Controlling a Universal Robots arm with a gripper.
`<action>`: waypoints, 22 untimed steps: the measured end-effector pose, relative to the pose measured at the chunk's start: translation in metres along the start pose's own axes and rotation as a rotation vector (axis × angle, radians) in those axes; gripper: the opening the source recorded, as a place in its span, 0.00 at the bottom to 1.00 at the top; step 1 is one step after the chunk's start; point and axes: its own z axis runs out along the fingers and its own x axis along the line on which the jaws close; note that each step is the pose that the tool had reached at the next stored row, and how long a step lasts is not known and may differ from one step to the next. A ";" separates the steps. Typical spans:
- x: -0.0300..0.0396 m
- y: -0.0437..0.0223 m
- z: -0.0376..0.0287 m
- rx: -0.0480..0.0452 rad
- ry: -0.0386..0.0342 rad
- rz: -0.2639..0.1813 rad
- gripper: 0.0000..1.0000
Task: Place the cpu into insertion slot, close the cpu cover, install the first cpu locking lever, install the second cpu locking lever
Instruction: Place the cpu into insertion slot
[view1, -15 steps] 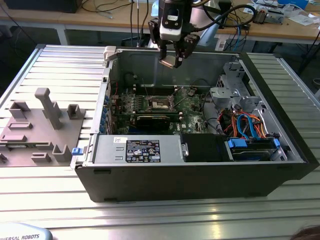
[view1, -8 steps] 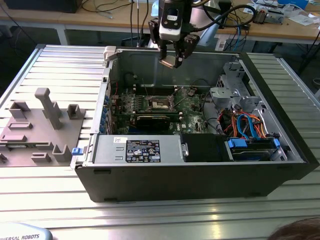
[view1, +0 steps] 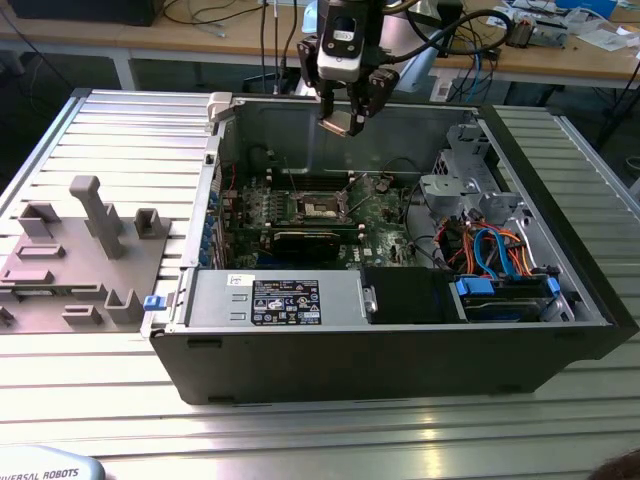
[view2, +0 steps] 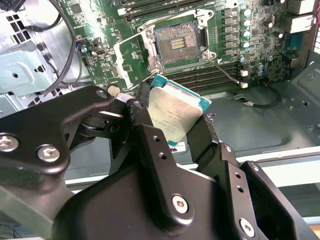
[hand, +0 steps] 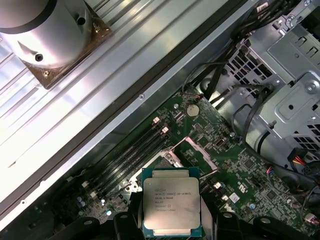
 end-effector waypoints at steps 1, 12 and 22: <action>0.0000 0.0000 0.0000 0.0000 -0.0001 0.001 0.54; 0.0000 0.0000 0.0000 -0.0002 -0.0012 0.014 0.54; 0.0000 0.0000 0.0000 -0.0004 -0.0023 0.026 0.54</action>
